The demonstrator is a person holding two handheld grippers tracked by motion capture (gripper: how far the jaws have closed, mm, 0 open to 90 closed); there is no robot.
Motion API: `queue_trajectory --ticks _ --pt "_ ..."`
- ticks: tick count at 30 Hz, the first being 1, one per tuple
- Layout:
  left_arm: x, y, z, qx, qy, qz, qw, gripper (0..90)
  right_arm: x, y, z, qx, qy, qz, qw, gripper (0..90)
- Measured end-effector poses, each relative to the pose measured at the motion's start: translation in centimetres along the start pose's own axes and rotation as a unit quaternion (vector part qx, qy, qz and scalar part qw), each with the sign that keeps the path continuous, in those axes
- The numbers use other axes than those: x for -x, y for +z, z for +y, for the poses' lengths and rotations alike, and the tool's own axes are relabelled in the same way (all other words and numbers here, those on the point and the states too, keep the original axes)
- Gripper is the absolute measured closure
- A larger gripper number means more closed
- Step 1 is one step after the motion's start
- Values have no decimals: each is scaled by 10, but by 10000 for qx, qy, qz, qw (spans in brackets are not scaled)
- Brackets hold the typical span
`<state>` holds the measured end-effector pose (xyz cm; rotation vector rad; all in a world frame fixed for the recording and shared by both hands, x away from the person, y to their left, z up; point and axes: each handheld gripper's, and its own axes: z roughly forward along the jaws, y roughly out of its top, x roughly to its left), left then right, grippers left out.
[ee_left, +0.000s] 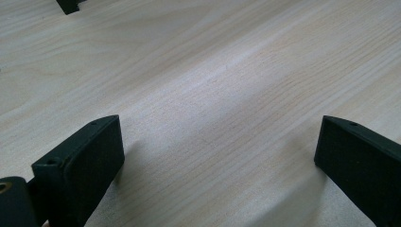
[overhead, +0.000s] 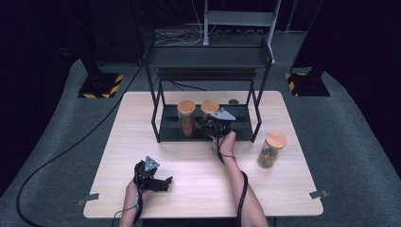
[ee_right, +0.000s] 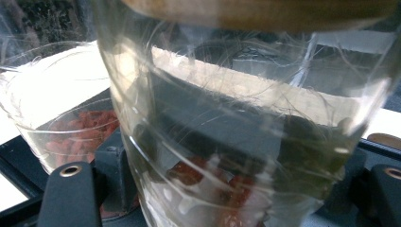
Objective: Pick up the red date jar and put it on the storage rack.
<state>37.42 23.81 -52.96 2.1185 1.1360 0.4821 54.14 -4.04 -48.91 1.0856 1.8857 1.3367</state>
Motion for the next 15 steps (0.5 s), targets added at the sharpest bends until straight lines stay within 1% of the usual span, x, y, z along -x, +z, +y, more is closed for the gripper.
queue_trajectory --ticks 15 --pt "0 0 0 5 1 6 10000 16 -1 0 0 5 -38 -25 10000 242"
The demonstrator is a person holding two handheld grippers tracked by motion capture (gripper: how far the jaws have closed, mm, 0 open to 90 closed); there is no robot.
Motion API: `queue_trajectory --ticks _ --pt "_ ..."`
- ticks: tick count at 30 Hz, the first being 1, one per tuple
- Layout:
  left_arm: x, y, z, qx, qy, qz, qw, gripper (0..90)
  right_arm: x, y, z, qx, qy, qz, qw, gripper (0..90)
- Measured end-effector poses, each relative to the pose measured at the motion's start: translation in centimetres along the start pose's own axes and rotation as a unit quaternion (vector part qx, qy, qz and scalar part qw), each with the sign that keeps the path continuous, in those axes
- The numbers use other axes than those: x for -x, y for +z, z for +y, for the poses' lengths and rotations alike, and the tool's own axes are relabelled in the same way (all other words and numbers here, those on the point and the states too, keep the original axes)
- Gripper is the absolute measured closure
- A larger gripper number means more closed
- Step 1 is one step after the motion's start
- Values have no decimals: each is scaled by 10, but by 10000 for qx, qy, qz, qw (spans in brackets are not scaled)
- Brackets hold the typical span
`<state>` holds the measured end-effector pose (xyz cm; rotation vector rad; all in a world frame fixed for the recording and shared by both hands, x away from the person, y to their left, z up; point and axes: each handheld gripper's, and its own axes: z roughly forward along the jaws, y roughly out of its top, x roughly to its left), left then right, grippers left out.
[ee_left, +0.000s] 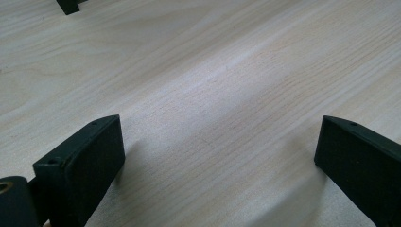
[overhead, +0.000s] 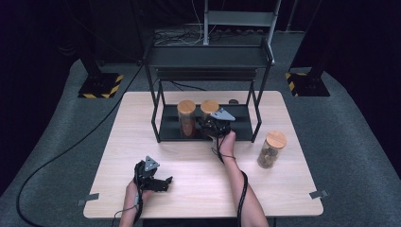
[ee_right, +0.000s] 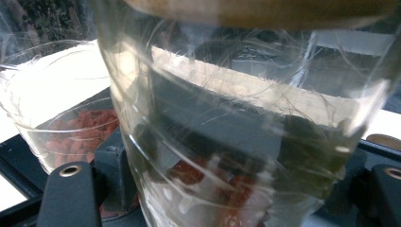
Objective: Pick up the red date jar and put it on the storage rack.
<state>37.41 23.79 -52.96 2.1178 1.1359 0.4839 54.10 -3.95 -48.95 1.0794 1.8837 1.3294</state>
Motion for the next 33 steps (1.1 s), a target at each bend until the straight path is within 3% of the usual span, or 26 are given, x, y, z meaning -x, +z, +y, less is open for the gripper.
queue_trajectory --ticks 18,27,29,33 --pt "0 0 0 -1 1 -2 10000 16 1 0 3 -142 -31 19 9999 227" --pt "0 0 0 2 -1 -2 10000 17 -3 -1 7 -813 60 140 9966 16" --pt "0 0 0 4 -3 -2 10000 17 -5 -2 7 -1025 156 264 9943 7" --pt "0 0 0 0 2 -1 10000 17 -7 -11 9 -1231 91 159 9922 0"
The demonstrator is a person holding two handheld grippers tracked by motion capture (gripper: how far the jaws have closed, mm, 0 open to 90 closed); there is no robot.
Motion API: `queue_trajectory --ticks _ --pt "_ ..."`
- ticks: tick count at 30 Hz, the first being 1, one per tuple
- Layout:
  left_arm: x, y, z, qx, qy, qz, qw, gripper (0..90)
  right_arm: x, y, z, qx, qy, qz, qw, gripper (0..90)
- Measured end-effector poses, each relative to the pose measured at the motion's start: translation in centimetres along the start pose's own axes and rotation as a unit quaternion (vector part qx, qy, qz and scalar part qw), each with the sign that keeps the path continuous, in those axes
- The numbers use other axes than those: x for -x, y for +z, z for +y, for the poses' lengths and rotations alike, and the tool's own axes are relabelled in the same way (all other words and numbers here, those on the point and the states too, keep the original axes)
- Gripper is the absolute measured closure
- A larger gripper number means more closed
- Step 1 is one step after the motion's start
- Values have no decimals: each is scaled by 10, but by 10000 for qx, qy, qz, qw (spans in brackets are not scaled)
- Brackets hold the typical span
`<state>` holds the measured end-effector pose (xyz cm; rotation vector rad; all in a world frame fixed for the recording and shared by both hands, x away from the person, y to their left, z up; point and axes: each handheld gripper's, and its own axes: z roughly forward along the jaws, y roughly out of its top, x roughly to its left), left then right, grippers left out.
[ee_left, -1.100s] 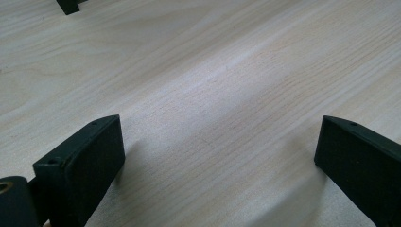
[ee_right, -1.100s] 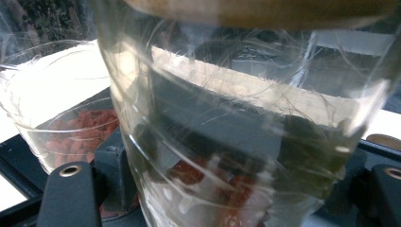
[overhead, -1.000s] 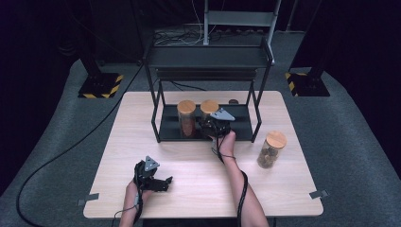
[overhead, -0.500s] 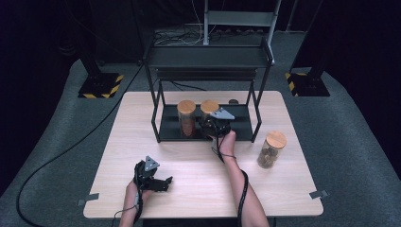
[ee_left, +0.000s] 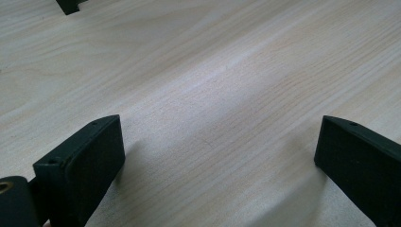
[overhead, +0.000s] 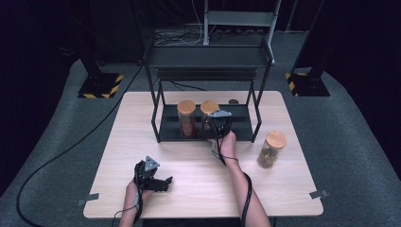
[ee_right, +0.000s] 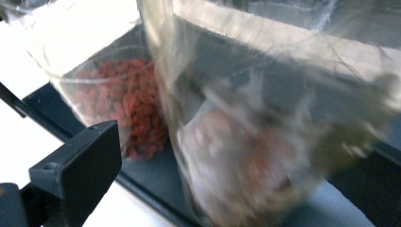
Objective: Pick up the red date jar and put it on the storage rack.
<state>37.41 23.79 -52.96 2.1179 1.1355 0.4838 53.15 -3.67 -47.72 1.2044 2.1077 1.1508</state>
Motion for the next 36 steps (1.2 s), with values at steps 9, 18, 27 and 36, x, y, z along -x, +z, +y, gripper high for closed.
queue_trajectory --ticks 9,18,27,36 --pt "0 0 0 -1 3 0 10000 17 -3 -20 -7 -252 -33 42 9997 0" --pt "0 0 0 -1 2 -1 10000 17 -15 -46 -36 -503 -243 161 9983 0" --pt "0 0 0 4 20 -25 10000 17 -20 -71 -75 -688 -320 155 9970 0" --pt "0 0 0 7 35 -24 10000 17 -19 -106 -114 -820 -338 182 9959 0"
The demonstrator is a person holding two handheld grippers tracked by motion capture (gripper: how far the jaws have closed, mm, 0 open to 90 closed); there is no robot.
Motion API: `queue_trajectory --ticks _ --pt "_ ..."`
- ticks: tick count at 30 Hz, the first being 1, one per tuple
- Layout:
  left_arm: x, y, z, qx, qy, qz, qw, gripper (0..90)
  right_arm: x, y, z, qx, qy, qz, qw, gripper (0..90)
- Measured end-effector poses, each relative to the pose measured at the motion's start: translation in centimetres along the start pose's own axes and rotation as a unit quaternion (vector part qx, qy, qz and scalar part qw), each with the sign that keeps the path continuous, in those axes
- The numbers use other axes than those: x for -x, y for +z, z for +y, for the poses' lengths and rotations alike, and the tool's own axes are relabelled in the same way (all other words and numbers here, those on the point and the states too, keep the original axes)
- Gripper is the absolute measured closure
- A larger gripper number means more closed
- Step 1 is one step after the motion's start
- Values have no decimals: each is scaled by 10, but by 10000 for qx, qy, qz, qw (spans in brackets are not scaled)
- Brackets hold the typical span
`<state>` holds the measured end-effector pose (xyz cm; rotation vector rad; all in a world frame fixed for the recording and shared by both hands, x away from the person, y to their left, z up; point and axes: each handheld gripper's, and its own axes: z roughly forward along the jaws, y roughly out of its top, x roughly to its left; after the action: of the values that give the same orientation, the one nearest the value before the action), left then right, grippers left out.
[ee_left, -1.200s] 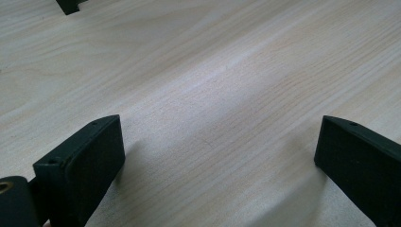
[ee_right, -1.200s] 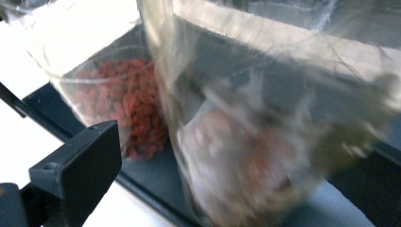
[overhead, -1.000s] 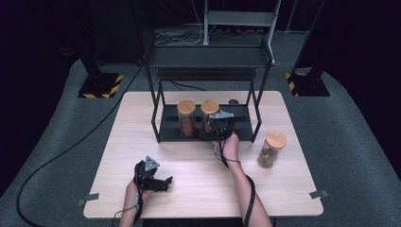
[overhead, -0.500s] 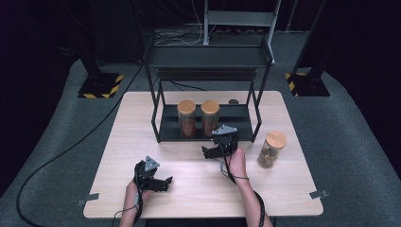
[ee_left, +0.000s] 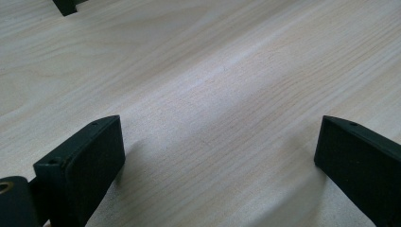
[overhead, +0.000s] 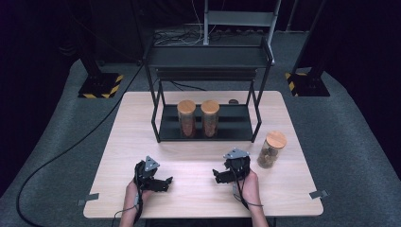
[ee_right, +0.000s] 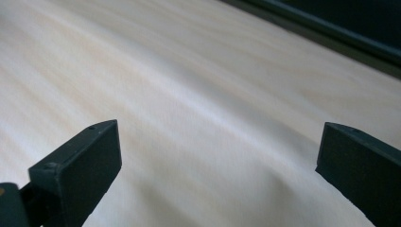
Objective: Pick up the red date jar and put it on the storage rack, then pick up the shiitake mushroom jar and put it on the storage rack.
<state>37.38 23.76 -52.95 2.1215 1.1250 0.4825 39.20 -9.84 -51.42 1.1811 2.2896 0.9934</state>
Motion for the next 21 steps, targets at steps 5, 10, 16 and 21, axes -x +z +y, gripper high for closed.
queue_trajectory --ticks 5,10,16,21 --pt "0 0 0 1 14 3 10000 17 7 -19 -21 33 -38 -316 9995 0" --pt "0 0 0 4 17 5 10000 17 22 -40 -39 -119 125 -294 9994 0" --pt "0 0 0 2 -4 -4 10000 17 44 -61 -61 -293 333 -475 9979 0" --pt "0 0 0 -2 11 -7 10000 17 60 -74 -72 -311 483 -702 9959 0"
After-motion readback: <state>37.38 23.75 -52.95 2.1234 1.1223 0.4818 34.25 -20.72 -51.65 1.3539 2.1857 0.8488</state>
